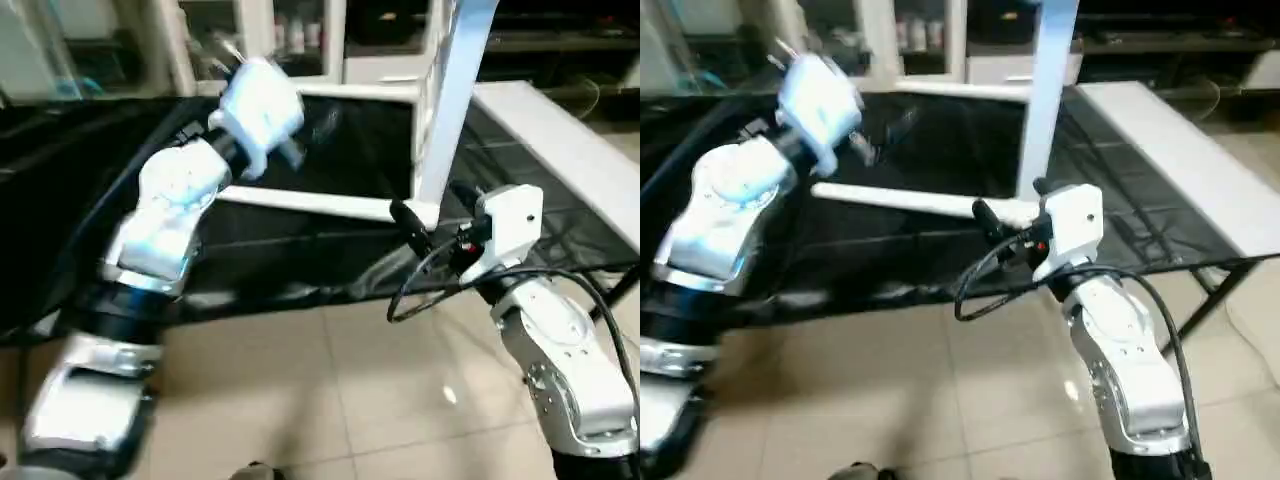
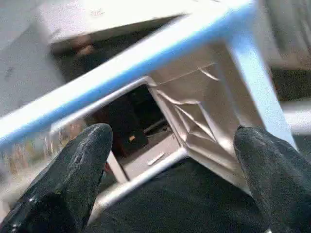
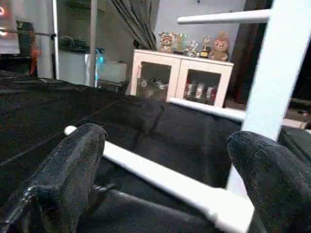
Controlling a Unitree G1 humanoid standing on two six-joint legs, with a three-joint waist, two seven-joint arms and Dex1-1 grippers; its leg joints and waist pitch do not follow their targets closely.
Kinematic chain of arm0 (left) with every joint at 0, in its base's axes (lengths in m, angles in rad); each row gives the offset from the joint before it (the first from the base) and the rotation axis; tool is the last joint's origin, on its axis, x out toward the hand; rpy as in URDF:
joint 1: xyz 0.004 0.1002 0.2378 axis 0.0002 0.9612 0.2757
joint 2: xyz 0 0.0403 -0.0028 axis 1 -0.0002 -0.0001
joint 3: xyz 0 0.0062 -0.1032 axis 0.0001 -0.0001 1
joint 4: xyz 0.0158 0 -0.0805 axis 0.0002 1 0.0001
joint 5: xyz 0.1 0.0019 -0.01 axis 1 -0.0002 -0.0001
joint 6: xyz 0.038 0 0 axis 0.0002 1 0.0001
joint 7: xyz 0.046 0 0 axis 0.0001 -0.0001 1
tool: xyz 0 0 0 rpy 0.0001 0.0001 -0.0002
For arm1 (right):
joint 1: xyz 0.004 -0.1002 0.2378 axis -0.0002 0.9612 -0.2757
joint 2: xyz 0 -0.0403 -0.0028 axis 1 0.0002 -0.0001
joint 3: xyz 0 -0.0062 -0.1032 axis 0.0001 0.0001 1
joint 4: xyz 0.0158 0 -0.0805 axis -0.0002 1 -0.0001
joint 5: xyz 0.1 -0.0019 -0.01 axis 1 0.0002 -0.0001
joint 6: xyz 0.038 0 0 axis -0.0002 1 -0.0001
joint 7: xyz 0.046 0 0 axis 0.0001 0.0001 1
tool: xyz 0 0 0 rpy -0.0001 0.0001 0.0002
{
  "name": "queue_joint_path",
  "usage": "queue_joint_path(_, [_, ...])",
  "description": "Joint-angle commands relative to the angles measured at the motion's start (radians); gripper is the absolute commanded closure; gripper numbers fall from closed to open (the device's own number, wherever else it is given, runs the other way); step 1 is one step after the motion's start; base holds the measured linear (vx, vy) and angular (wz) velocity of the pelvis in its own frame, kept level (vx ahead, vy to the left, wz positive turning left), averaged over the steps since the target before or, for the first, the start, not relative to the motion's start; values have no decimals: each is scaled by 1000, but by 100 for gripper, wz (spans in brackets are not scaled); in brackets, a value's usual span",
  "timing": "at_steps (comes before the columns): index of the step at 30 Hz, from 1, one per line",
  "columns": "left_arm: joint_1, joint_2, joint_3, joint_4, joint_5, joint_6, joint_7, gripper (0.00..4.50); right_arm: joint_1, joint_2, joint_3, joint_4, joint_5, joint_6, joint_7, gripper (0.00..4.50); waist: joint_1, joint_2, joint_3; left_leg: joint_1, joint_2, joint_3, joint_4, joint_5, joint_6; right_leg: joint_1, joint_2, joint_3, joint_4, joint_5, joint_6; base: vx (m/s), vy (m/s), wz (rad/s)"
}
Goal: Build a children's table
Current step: Flip table
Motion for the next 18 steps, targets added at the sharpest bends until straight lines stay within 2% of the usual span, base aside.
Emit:
queue_joint_path(1, [98,-64,37,-32,-29,112,112,1,17,12,-16,-12,4,5,-22,0,-11,4,-56,30,89,-62,-113,-708,-159,-1,-71,56,-100,-398,-141,0,0,0])
queue_joint_path(2, [158,-95,33,-53,-14,165,146,1,30,20,-14,-15,-1,5,-31,0,-12,-5,-47,16,84,-55,-112,-657,-127,-3,-76,54,-115,-438,-129,-27,51,-13])
queue_joint_path(3, [158,-95,33,-53,-14,165,146,1,30,20,-14,-15,-1,5,-31,0,-9,-6,-51,20,83,-50,-107,-633,-117,-5,-79,58,-119,-458,-125,0,0,0])
queue_joint_path(4, [221,-131,37,-85,-6,157,190,1,44,29,-12,-23,0,19,-42,0,-11,-1,-50,26,84,-45,-98,-608,-102,-15,-85,64,-131,-498,-120,0,0,0])
queue_joint_path(5, [273,-153,34,-108,23,129,223,1,54,34,-7,-22,-3,24,-47,0,-15,1,-51,18,85,-47,-100,-589,-94,-10,-83,60,-134,-504,-113,0,0,0])
queue_joint_path(6, [308,-158,28,-125,29,113,220,1,62,36,0,-22,-5,29,-49,0,-17,0,-64,0,87,-50,-108,-521,-84,6,-75,57,-119,-412,-110,0,0,0])
queue_joint_path(7, [308,-158,28,-125,29,113,220,1,62,36,0,-22,-5,29,-49,0,-15,5,-70,-2,89,-49,-110,-481,-77,6,-70,58,-113,-335,-115,0,0,0])
queue_joint_path(8, [344,-154,18,-147,34,84,199,1,67,35,10,-20,-6,29,-46,0,-14,-1,-73,4,94,-46,-111,-434,-61,-5,-60,56,-108,-211,-128,0,0,0])
queue_joint_path(9, [350,-152,16,-152,31,77,191,1,68,33,13,-20,-6,29,-44,0,-13,2,-70,6,96,-46,-114,-431,-53,-7,-60,56,-104,-185,-137,0,0,0])
queue_joint_path(10, [350,-152,16,-152,31,77,191,1,68,33,13,-20,-6,29,-44,0,-14,0,-63,4,94,-39,-116,-471,-50,-12,-62,57,-110,-227,-143,0,0,0])
queue_joint_path(11, [354,-141,6,-163,41,72,190,1,67,33,14,-18,-5,31,-39,0,-14,-17,-61,8,92,-31,-111,-513,-52,-15,-70,60,-119,-315,-137,0,0,0])
queue_joint_path(12, [358,-137,2,-183,46,94,200,1,68,34,17,-14,-8,32,-34,0,-9,-12,-55,22,91,-27,-103,-579,-57,-20,-81,63,-130,-459,-115,0,0,0])
queue_joint_path(13, [358,-137,2,-183,46,94,200,1,68,34,17,-14,-8,32,-34,0,-9,-11,-52,28,91,-26,-99,-612,-60,-20,-85,63,-138,-543,-97,0,0,0])
queue_joint_path(14, [363,-127,-8,-204,54,114,200,1,68,32,22,-9,-15,30,-31,0,-12,-9,-47,43,90,-26,-89,-678,-64,-21,-80,56,-153,-686,-63,0,0,0])
queue_joint_path(15, [369,-125,-15,-223,63,131,203,1,69,31,25,-7,-20,30,-30,0,-16,-8,-45,52,87,-25,-85,-714,-66,-20,-72,47,-160,-732,-50,0,0,0])
queue_joint_path(16, [376,-124,-21,-236,73,141,206,1,69,29,26,-5,-19,36,-29,0,-29,-6,-37,66,82,-27,-85,-788,-77,-16,-50,25,-169,-758,-30,0,0,0])
queue_joint_path(17, [376,-124,-21,-236,73,141,206,1,69,29,26,-5,-19,36,-29,0,-32,0,-36,70,83,-29,-94,-830,-83,-8,-38,18,-163,-736,-26,0,0,0])
queue_joint_path(18, [379,-123,-27,-242,82,143,205,1,68,28,24,-1,-19,39,-31,0,-3,36,-24,-70,9,-20,-217,-886,-57,143,9,-32,-52,-643,-14,0,0,0])
